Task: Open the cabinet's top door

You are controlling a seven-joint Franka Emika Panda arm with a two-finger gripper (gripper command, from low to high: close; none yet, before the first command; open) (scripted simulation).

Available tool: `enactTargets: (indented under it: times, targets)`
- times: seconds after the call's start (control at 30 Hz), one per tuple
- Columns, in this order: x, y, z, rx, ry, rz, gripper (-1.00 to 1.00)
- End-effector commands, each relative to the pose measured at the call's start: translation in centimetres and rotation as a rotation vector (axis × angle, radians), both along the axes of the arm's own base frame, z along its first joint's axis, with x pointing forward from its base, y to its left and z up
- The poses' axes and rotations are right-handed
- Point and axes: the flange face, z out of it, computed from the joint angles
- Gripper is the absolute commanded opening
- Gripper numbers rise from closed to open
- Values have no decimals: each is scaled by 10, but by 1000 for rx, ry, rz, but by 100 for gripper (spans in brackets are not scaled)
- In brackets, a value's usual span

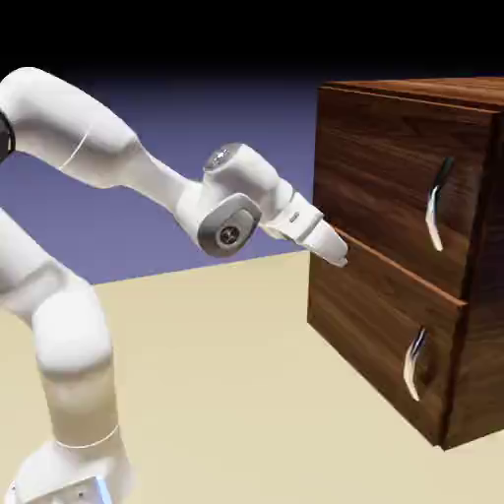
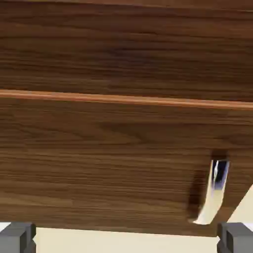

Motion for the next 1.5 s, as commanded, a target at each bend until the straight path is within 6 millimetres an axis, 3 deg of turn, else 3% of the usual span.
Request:
enactTargets:
  times: [0.0,0.4,0.77,1.13,1.47]
  targets:
    - [0,2,6,-3,-12,7,100]
    - [-7,18,71,-32,-166,67,100]
    - [-17,9,110,-43,-312,78,100]
    - [-17,-20,123,-32,-457,58,100]
    - [-3,-57,112,-6,-579,28,100]
